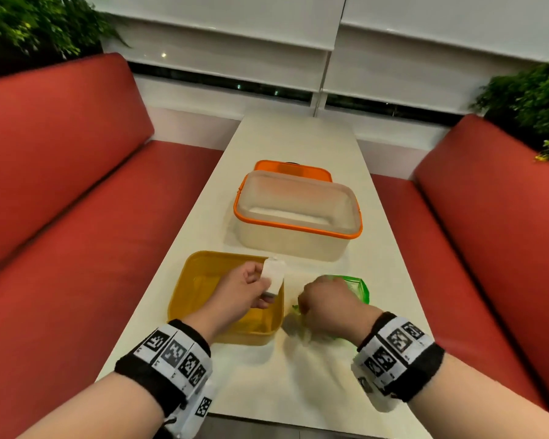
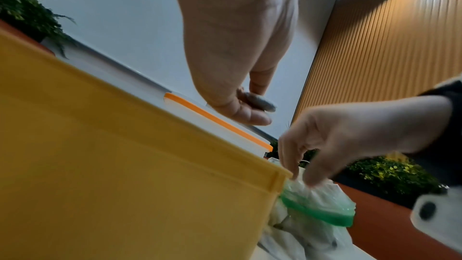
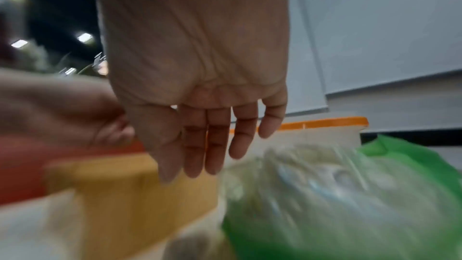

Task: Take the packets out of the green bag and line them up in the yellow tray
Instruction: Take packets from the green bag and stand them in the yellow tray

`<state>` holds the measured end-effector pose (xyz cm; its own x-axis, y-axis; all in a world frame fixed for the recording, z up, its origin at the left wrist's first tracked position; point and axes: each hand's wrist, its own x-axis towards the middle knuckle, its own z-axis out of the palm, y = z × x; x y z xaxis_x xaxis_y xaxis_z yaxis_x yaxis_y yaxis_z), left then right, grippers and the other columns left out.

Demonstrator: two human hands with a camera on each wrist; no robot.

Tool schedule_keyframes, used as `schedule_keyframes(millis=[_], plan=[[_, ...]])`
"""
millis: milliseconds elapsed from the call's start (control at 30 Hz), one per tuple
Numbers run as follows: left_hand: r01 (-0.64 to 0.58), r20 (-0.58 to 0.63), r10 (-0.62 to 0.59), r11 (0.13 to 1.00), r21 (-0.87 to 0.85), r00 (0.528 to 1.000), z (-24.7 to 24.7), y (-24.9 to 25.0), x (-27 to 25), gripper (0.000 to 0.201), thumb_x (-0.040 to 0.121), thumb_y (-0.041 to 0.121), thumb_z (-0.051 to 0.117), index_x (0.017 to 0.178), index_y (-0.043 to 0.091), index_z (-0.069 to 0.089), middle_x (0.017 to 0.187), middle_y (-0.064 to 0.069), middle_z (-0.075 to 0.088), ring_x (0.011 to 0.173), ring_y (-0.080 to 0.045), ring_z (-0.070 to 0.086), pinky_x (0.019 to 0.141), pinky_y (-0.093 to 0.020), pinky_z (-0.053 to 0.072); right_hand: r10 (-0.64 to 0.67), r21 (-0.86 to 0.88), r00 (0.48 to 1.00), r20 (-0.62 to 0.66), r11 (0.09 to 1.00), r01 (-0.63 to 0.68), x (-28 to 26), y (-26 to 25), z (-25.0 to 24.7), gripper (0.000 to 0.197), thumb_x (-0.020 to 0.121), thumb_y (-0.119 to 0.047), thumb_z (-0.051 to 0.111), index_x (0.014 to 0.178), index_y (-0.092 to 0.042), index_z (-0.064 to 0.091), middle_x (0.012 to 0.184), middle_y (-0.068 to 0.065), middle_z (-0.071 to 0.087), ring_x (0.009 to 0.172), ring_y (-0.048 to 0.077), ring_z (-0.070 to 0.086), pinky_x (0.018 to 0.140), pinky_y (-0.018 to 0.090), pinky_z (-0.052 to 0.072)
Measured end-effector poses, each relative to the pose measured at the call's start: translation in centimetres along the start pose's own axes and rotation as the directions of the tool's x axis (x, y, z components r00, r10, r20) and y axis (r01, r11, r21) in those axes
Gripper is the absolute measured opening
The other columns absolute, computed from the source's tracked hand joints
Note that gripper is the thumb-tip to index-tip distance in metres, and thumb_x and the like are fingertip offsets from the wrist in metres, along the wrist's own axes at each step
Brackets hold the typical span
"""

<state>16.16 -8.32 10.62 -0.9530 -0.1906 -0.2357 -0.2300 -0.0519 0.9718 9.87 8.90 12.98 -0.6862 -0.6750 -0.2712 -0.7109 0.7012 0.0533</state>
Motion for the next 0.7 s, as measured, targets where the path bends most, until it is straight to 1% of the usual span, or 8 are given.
schedule_keyframes(millis=[67, 200, 333, 400, 467, 533, 600, 700], plan=[[0.008, 0.013, -0.008, 1.000, 0.020, 1.000, 0.2, -0.1, 0.0, 0.009, 0.094, 0.010, 0.054, 0.095, 0.012, 0.063, 0.086, -0.006, 0.070, 0.075, -0.019, 0.069, 0.061, -0.024, 0.054, -0.081, -0.182, 0.996, -0.033, 0.981, 0.073, -0.6, -0.9, 1.9, 0.019, 0.080, -0.034, 0.058, 0.085, -0.019, 0.070, 0.089, 0.005, 0.062, 0.090, 0.029, 0.051, 0.080, 0.040, 0.036], [0.028, 0.031, -0.028, 1.000, 0.008, 0.999, 1.3, -0.2, 0.1, 0.008, 0.094, 0.009, 0.054, 0.095, 0.005, 0.061, 0.081, -0.008, 0.067, 0.068, -0.016, 0.066, 0.059, -0.023, 0.055, -0.164, -0.331, 0.978, -0.131, 0.937, 0.113, -0.9, -1.4, 4.7, 0.010, 0.051, -0.031, 0.070, 0.054, -0.024, 0.063, 0.062, -0.004, 0.054, 0.070, 0.022, 0.052, 0.076, 0.042, 0.030], [0.025, 0.043, -0.025, 1.000, -0.003, 0.999, 2.0, -0.1, 0.2, 0.008, 0.093, 0.008, 0.054, 0.096, 0.004, 0.061, 0.082, -0.008, 0.067, 0.067, -0.015, 0.067, 0.059, -0.024, 0.054, -0.211, -0.383, 0.966, -0.151, 0.913, 0.140, -0.3, -1.3, 6.6, 0.022, 0.069, -0.031, 0.049, 0.060, -0.024, 0.068, 0.065, -0.007, 0.058, 0.079, 0.022, 0.049, 0.087, 0.046, 0.030], [0.021, 0.027, -0.020, 1.000, -0.003, 0.999, 2.2, -0.2, 0.3, 0.007, 0.093, 0.008, 0.055, 0.092, 0.007, 0.061, 0.083, -0.007, 0.067, 0.067, -0.015, 0.067, 0.059, -0.024, 0.054, -0.211, -0.392, 0.964, -0.160, 0.910, 0.134, -0.5, -1.5, 6.8, 0.019, 0.072, -0.031, 0.055, 0.061, -0.025, 0.070, 0.066, -0.008, 0.059, 0.082, 0.022, 0.042, 0.091, 0.050, 0.033], [0.016, -0.018, -0.016, 1.000, 0.016, 1.000, 2.2, -0.3, 0.4, 0.007, 0.093, 0.009, 0.055, 0.089, 0.011, 0.061, 0.088, -0.008, 0.069, 0.073, -0.015, 0.067, 0.062, -0.026, 0.055, -0.198, -0.370, 0.968, -0.155, 0.920, 0.129, -0.9, -1.3, 6.6, 0.025, 0.073, -0.031, 0.048, 0.061, -0.026, 0.070, 0.067, -0.008, 0.058, 0.084, 0.022, 0.040, 0.095, 0.054, 0.042], [0.007, -0.059, -0.004, 0.999, 0.053, 0.998, 1.9, -0.4, 0.7, 0.009, 0.093, 0.010, 0.055, 0.088, 0.013, 0.061, 0.092, -0.008, 0.070, 0.079, -0.015, 0.065, 0.066, -0.028, 0.056, -0.187, -0.292, 0.960, -0.207, 0.949, 0.122, -1.7, -1.2, 5.6, 0.034, 0.073, -0.030, 0.038, 0.059, -0.027, 0.068, 0.067, -0.008, 0.055, 0.082, 0.021, 0.043, 0.095, 0.057, 0.037], [-0.005, -0.044, 0.010, 0.993, 0.122, 0.999, 1.7, -0.4, 0.7, 0.010, 0.094, 0.010, 0.054, 0.088, 0.013, 0.061, 0.092, -0.008, 0.069, 0.080, -0.014, 0.064, 0.067, -0.027, 0.056, -0.141, -0.185, 0.954, -0.267, 0.978, 0.093, -2.7, -1.2, 3.9, 0.028, 0.075, -0.033, 0.046, 0.057, -0.026, 0.066, 0.066, -0.009, 0.051, 0.077, 0.021, 0.048, 0.093, 0.055, 0.035], [0.014, 0.061, -0.027, 0.981, 0.194, 0.998, 2.2, 0.0, 0.4, 0.012, 0.094, 0.007, 0.051, 0.089, 0.013, 0.061, 0.090, -0.011, 0.065, 0.078, -0.016, 0.062, 0.064, -0.025, 0.057, -0.076, 0.101, 0.989, -0.126, 0.991, 0.089, -3.8, -0.4, 0.3, 0.021, 0.077, -0.042, 0.048, 0.072, -0.026, 0.061, 0.081, -0.008, 0.052, 0.088, 0.020, 0.047, 0.092, 0.047, 0.033]])
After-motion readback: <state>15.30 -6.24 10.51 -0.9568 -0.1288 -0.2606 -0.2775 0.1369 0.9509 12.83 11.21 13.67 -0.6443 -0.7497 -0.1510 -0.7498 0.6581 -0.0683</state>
